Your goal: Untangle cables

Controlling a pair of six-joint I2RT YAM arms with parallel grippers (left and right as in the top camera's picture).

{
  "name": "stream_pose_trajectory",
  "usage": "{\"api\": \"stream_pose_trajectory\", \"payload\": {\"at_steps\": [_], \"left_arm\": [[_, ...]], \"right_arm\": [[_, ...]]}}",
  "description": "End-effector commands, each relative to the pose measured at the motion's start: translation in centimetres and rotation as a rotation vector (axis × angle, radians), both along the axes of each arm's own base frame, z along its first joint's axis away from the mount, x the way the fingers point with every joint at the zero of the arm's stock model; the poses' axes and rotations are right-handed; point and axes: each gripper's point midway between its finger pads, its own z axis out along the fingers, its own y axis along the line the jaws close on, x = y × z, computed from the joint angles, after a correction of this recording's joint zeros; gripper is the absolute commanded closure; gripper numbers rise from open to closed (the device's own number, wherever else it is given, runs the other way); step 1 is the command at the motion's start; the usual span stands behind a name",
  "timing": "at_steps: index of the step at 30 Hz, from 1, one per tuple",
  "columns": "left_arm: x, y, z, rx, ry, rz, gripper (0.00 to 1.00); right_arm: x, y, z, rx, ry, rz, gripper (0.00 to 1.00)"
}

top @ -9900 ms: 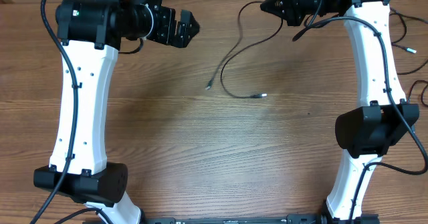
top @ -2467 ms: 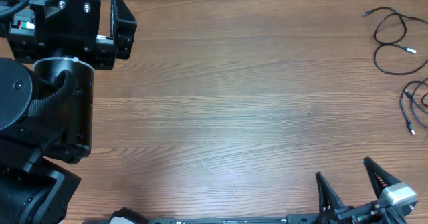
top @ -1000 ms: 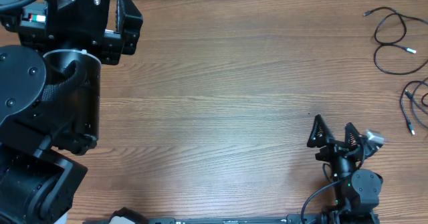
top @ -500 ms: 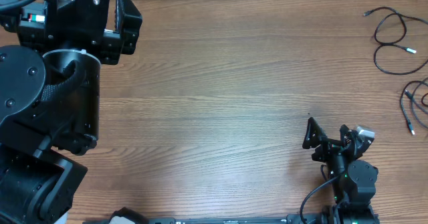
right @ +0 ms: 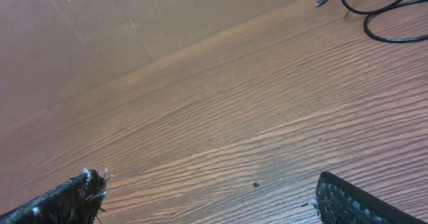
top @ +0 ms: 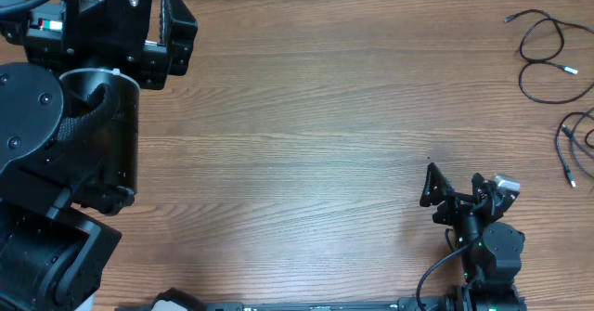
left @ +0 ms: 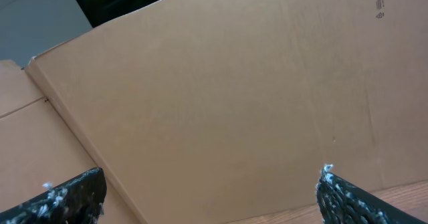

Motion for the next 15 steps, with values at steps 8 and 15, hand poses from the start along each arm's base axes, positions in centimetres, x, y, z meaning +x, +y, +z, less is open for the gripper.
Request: {"api": "stream_pose_trajectory", "payload": {"at_steps": [8, 15], "left_arm": [[0.1, 0.0, -2.0, 0.055, 0.081, 0.007, 0.0], [0.2, -1.7, -5.4, -0.045, 0.207, -0.083, 0.0]], "right_arm": [[0.0, 0.2, -0.2, -0.004, 0.001, 0.011, 0.0], [0.0, 0.2, -0.2, -0.004, 0.001, 0.011, 0.0]]}}
